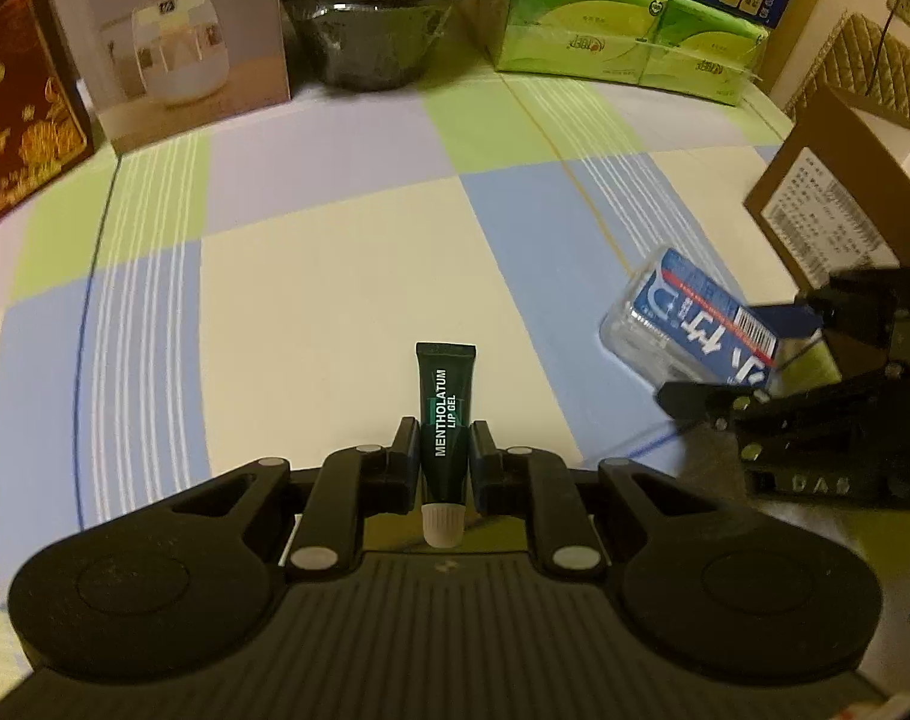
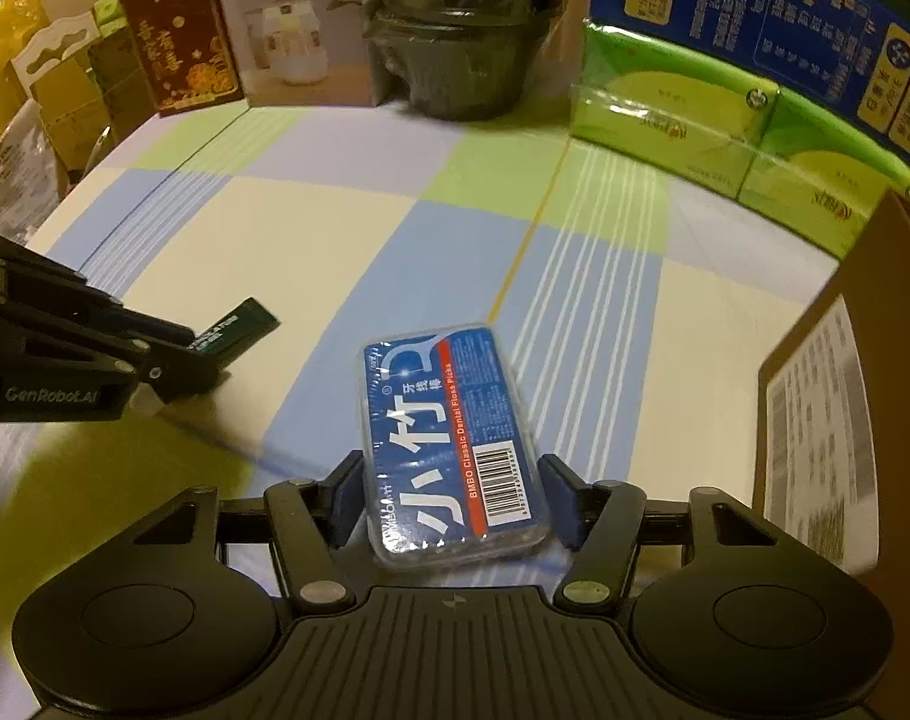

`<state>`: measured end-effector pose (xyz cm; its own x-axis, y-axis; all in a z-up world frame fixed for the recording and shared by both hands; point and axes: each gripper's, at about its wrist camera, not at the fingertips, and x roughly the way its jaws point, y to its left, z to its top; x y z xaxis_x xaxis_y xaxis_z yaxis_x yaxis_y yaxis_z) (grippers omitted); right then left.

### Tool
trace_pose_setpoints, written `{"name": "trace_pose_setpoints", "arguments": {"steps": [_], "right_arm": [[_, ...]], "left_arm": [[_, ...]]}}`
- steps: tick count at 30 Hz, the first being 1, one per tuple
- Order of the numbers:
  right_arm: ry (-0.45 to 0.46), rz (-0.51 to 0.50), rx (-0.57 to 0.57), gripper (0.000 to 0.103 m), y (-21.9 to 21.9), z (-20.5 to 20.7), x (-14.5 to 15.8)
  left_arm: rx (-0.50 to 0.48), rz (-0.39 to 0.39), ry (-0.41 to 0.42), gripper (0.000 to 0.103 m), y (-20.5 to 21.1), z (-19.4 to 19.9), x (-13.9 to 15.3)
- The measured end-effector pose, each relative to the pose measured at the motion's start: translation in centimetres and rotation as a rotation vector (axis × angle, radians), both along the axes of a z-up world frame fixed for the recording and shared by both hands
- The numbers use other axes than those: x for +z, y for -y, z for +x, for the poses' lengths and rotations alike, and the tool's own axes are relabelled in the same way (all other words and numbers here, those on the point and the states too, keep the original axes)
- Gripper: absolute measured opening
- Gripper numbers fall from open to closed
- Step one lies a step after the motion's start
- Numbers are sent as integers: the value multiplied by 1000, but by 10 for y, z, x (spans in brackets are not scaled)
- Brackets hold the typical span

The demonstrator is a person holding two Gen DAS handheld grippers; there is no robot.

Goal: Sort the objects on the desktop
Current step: 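Grasp the green lip gel tube with the left tool while the right tool grasps the toothpick box, then carry the lip gel tube and toothpick box with both tools into the box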

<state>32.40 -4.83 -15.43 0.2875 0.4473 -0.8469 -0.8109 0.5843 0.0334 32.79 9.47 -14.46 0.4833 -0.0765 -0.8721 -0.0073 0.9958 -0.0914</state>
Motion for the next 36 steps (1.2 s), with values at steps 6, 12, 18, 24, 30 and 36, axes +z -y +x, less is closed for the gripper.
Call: {"name": "trace_pose_setpoints", "arguments": {"steps": [6, 12, 18, 24, 30, 36], "right_arm": [[-52, 4, 10, 58, 26, -34, 2], [-88, -12, -20, 58, 70, -73, 5], [-121, -31, -39, 58, 110, -109, 11], [-115, -55, -25, 58, 134, -134, 10], [-71, -46, -13, 65, 136, -139, 6], [-29, -34, 13, 66, 133, -139, 2]], "left_arm": [[-13, -11, -22, 13, 8, -26, -1], [-28, -37, -52, 13, 26, -75, -2], [-59, -80, -82, 13, 53, -125, 1], [-112, -107, -107, 13, 87, -165, 3], [-101, -82, -108, 13, 102, -172, 5], [-69, -38, -108, 14, 112, -172, 6]]}}
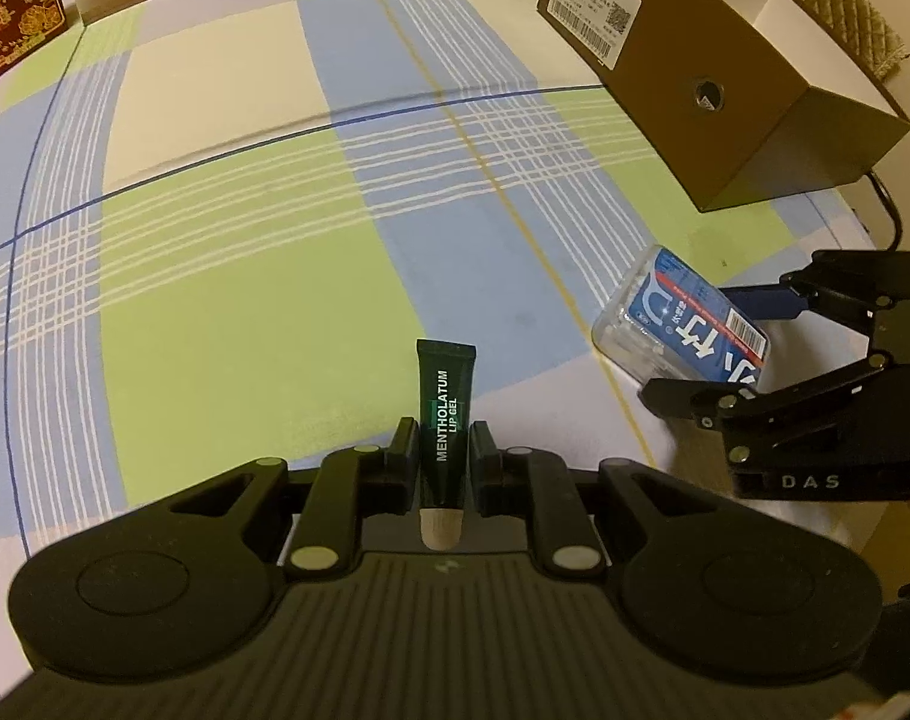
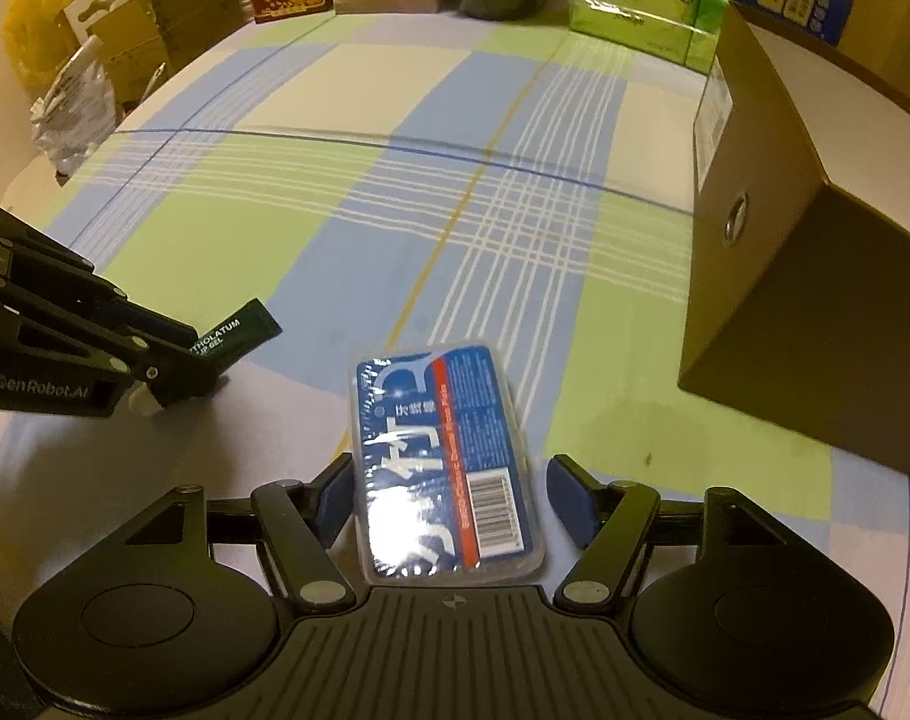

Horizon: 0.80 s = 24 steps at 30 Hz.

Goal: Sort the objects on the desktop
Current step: 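Carry the lip gel tube and toothpick box with both tools into the box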

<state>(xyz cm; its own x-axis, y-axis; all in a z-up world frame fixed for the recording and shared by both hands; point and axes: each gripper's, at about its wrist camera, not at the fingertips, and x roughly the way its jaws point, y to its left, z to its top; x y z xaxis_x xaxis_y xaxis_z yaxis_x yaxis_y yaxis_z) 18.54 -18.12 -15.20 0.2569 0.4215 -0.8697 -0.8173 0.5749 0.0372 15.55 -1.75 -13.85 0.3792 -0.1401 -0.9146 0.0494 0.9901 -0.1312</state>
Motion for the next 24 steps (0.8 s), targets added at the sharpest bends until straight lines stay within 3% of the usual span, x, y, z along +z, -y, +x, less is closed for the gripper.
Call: {"name": "trace_pose_setpoints", "arguments": {"steps": [4, 6, 24], "right_arm": [[6, 3, 30, 66, 3, 0, 0], [10, 6, 46, 56, 6, -2, 1], [-57, 58, -36, 56, 88, 15, 29]], "left_arm": [[8, 29, -1, 14, 7, 2, 0], [5, 46, 1, 15, 11, 2, 0], [-59, 22, 12, 13, 63, -8, 9]]}}
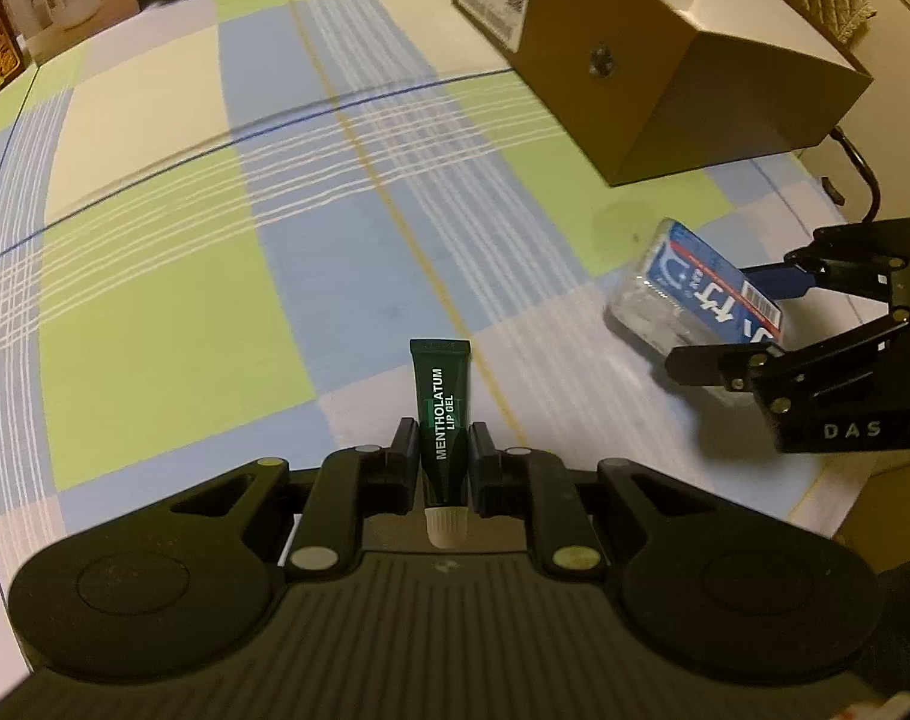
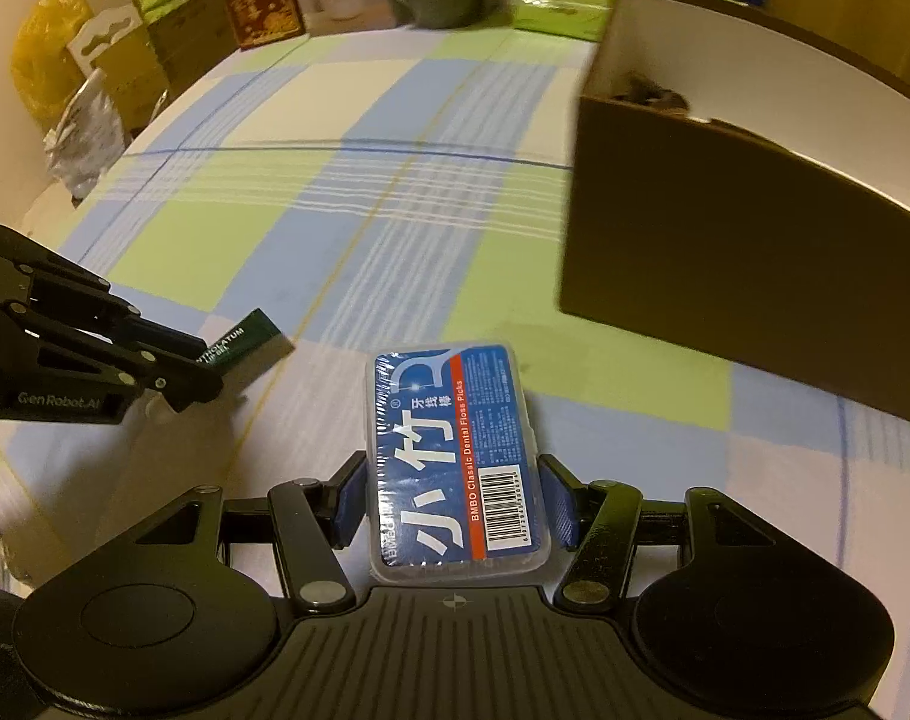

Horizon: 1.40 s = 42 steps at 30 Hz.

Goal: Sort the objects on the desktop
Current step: 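Carry the lip gel tube and toothpick box with both tools into the box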

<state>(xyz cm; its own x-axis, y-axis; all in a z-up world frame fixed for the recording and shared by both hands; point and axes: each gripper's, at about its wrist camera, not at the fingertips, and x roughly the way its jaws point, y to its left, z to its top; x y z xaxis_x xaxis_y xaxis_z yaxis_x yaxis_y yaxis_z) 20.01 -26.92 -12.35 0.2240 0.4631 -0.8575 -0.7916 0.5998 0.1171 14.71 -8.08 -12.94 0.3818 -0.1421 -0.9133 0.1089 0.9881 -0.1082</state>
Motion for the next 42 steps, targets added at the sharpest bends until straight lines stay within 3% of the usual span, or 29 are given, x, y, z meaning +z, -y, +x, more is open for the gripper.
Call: {"name": "trace_pose_setpoints", "arguments": {"steps": [20, 42], "right_arm": [[74, 74, -13, 56, 75, 15, 52], [190, 148, -63, 56, 123, 70, 100]], "left_arm": [[-92, -43, 185, 13, 73, -1, 76], [-162, -76, 331, 13, 142, 49, 114]]}}
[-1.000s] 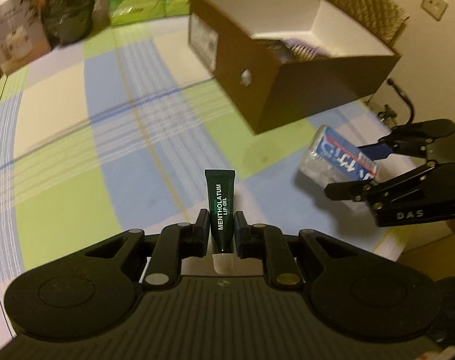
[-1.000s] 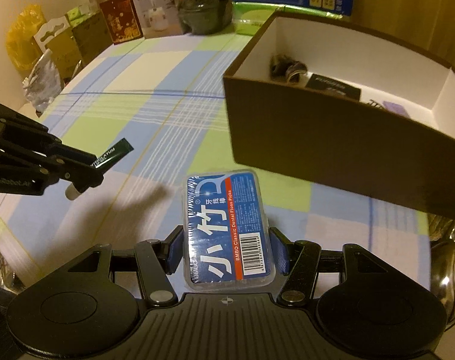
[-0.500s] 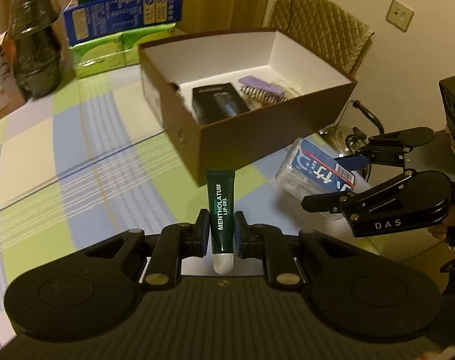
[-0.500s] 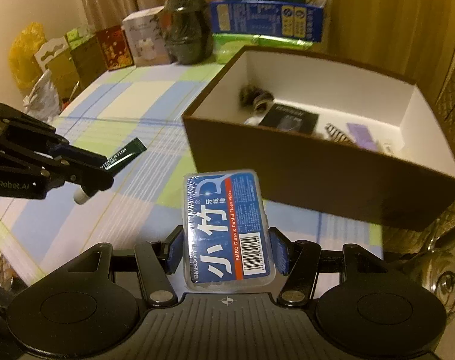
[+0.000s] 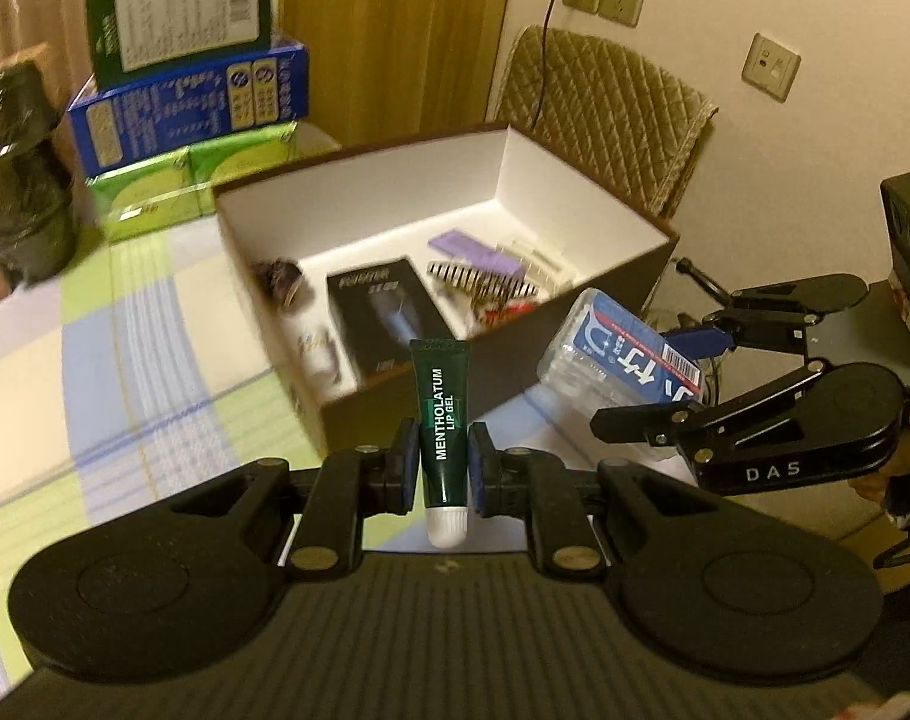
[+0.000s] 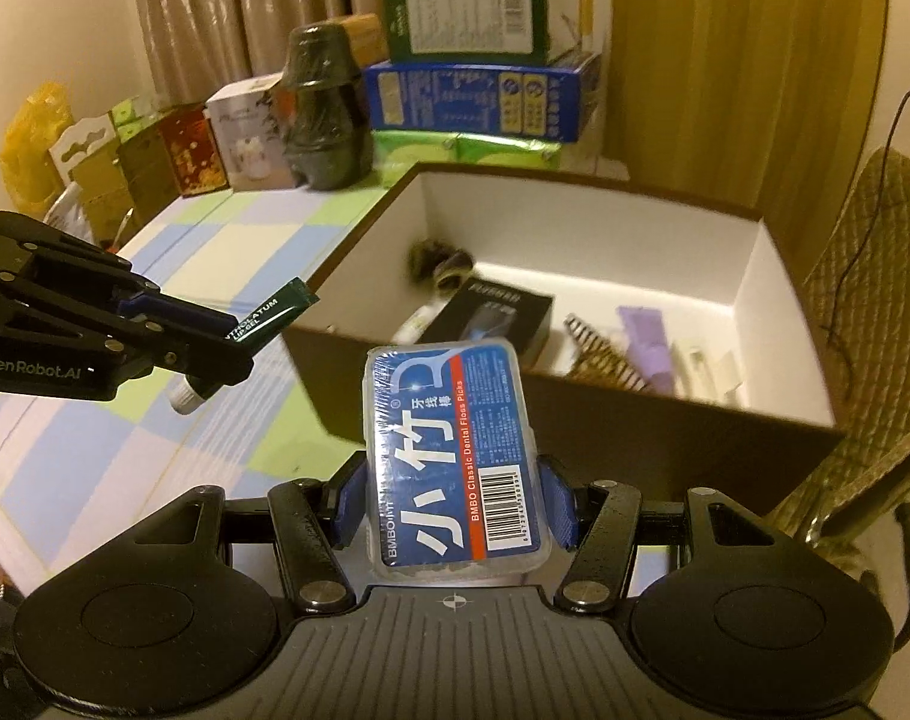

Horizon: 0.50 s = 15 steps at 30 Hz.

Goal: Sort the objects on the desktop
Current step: 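Carry the lip gel tube and toothpick box with both tools into the box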

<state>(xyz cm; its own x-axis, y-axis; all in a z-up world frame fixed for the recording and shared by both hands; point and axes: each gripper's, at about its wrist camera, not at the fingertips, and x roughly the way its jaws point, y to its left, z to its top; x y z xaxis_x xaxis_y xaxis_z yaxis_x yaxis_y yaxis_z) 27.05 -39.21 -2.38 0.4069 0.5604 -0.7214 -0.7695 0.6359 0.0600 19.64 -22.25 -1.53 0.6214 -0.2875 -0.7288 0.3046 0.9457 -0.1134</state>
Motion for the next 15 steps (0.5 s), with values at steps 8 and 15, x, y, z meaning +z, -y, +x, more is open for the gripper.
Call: {"name": "trace_pose_setpoints", "arguments": {"steps": [8, 15], "right_arm": [[42, 31, -66, 56, 4, 39, 15], [51, 47, -96, 56, -4, 77, 18]], "left_arm": [[-17, -11, 28, 13, 16, 38, 8], [4, -21, 34, 13, 19, 74, 12]]}}
